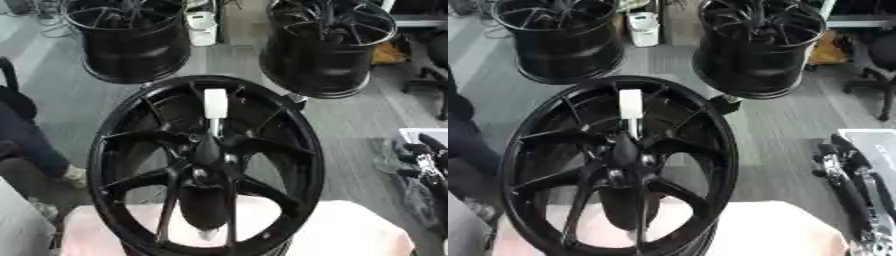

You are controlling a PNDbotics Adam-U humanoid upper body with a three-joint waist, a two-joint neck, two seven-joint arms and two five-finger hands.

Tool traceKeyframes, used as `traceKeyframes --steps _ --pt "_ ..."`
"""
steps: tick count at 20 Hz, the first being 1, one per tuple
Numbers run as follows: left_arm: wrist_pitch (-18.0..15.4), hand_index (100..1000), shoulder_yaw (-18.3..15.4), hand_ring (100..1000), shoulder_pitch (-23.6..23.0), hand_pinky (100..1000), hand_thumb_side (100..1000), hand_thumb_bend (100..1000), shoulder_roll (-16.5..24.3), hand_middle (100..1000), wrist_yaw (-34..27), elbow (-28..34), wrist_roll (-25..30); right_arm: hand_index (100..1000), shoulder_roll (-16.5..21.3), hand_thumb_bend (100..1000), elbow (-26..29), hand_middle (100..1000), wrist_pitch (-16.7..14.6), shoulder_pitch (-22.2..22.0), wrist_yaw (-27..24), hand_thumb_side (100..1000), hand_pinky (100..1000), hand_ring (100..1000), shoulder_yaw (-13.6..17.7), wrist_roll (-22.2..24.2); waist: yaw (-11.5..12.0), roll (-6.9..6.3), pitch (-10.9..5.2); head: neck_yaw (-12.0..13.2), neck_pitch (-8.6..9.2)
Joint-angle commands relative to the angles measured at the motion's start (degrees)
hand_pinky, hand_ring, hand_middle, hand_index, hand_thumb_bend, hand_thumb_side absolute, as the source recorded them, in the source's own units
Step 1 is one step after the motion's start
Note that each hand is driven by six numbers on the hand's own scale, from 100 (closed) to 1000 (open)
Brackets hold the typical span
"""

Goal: Pull the pin out of the wheel hub.

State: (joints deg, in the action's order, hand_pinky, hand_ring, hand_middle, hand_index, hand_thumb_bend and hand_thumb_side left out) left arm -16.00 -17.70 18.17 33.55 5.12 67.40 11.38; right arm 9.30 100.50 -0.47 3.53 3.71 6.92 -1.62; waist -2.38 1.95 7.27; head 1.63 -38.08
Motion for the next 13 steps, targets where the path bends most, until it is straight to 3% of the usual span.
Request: traceKeyframes --steps 1,4,9,13 --pt "-3.3 773 -2.4 667 -2.1 629 561 926 -3.4 679 -3.4 6.1 -3.3 923 0.3 100 0.8 771 -0.1 0.5 -0.4 701 667 763 0.4 -0.3 -0.1 0.06 -0.21 0.1 0.88" --pt "-4.6 755 -2.5 641 -5.3 616 554 905 -8.1 652 -6.3 10.8 -5.2 923 0.1 100 0.9 771 -0.1 0.7 -0.4 700 667 763 0.6 -0.4 0.0 0.47 -0.01 0.5 0.90" --pt "-0.6 750 -1.6 633 -8.7 610 547 912 -15.9 648 -10.6 18.6 -4.0 923 -0.1 100 1.0 771 -0.1 0.8 -0.4 700 667 763 0.7 -0.5 0.3 0.54 0.29 0.9 0.96" --pt "3.2 739 -0.9 626 -10.0 606 544 906 -20.2 639 -9.0 23.0 -2.4 923 0.0 100 1.1 771 0.0 0.8 -0.3 703 667 763 0.8 -0.7 0.4 0.31 0.61 1.0 0.33"
